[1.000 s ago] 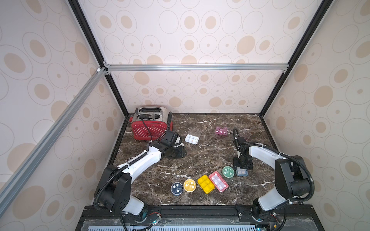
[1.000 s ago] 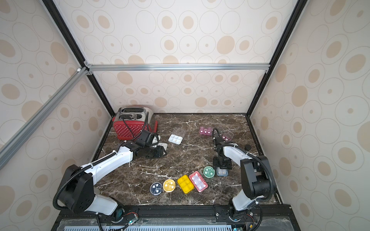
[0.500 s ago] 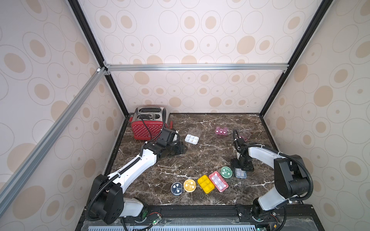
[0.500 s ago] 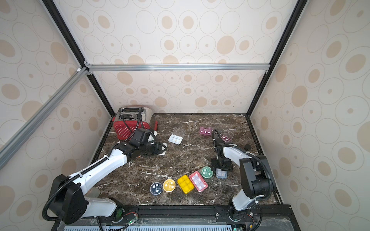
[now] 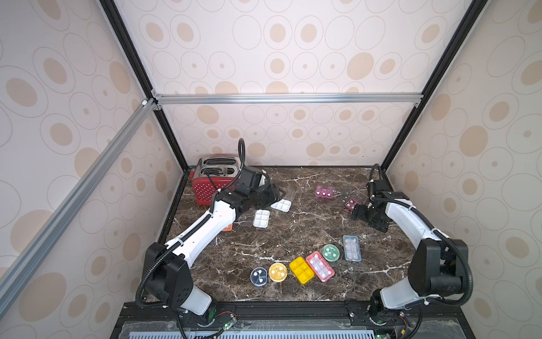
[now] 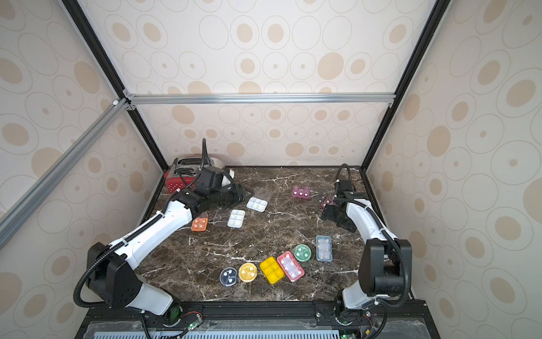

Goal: Close pillboxes
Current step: Place the pillbox at the center of the board.

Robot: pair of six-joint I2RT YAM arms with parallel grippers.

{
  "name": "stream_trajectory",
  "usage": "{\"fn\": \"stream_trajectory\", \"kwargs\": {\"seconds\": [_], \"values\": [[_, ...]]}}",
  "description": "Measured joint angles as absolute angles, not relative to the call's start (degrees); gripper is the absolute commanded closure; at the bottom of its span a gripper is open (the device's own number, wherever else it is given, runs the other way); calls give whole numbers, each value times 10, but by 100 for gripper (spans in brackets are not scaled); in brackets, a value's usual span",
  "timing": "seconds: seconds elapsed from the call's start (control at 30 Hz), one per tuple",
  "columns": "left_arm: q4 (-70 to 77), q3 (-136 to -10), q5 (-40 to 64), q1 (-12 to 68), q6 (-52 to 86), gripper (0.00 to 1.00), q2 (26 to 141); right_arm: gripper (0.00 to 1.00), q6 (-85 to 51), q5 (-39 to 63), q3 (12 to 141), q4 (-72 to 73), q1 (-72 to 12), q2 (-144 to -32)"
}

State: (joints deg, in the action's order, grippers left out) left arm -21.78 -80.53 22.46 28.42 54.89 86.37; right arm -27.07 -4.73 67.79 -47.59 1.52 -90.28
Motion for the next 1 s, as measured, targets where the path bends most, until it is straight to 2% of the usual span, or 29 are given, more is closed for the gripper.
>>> {"fn": "stream_trajectory", "kwargs": {"seconds": [0.27, 0.5, 0.7, 0.8, 1.0], "values": [[-233, -929, 212, 284, 592, 44, 883, 17, -298, -23, 703, -426, 17, -1017], [-267, -947, 191, 280, 582, 45, 909, 28, -315, -11, 709, -392, 29, -1027], [-276, -982, 168, 279, 561, 45, 911, 46, -320, -8, 722, -372, 37, -1033], [-271, -977, 163, 279, 551, 45, 910, 57, -322, -4, 733, -364, 38, -1044], [-245, -874, 162, 278, 529, 43, 897, 62, -322, -6, 750, -360, 40, -1055]]}}
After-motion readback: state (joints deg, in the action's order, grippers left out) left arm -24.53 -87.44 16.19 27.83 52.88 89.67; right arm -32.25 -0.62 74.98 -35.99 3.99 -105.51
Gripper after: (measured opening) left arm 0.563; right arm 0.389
